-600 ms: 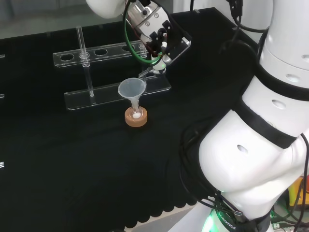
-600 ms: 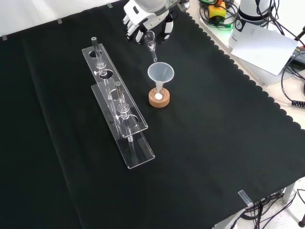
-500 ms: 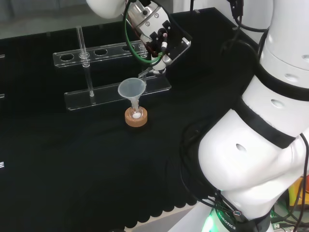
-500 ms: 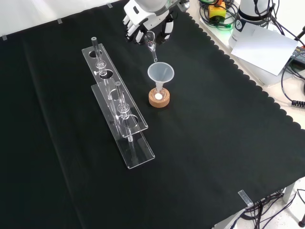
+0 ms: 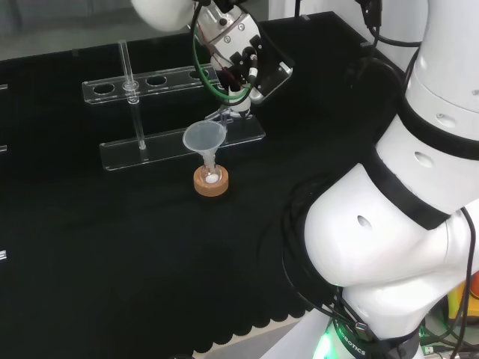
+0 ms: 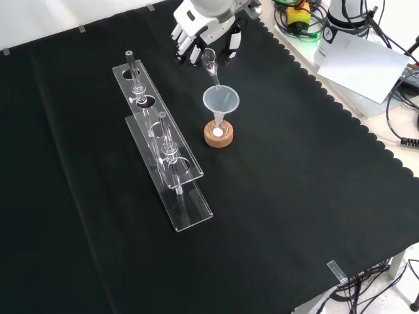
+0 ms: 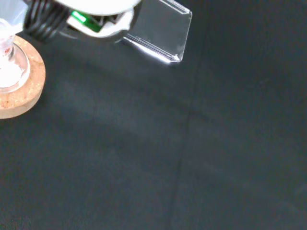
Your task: Put the weighing funnel back on the table.
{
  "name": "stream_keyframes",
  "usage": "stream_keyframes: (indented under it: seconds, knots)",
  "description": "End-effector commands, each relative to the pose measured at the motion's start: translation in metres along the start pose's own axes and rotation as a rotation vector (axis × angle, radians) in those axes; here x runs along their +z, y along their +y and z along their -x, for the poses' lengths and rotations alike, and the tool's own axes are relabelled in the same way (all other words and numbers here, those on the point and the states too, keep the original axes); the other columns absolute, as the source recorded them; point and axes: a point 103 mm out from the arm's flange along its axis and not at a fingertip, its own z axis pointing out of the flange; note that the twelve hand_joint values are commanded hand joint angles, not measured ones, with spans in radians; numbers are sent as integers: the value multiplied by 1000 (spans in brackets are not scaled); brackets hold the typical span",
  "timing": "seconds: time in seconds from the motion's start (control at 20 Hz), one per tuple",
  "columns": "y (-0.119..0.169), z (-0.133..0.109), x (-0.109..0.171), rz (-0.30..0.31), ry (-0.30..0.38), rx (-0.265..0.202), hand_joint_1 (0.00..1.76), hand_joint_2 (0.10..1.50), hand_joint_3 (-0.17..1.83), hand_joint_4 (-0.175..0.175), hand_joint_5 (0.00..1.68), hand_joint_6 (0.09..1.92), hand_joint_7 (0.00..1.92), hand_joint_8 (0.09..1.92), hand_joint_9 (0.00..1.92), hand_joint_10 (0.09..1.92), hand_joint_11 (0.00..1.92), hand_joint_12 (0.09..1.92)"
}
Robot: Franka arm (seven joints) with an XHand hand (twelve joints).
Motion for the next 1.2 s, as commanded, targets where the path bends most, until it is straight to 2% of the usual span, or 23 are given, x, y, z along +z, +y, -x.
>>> stream_keyframes:
  seconds: [0.05, 0.45, 1.2]
  knots:
    - [18, 58, 42, 7, 183, 56, 1097, 719, 602, 175, 1178, 814, 491, 647, 747, 520, 614, 1239]
    - [34, 71, 70, -12, 244, 54, 1097, 720, 602, 175, 1177, 816, 496, 649, 749, 521, 616, 1236]
    - [72, 72, 134, -79, 301, 38, 1096, 720, 603, 175, 1175, 820, 511, 653, 755, 521, 621, 1233]
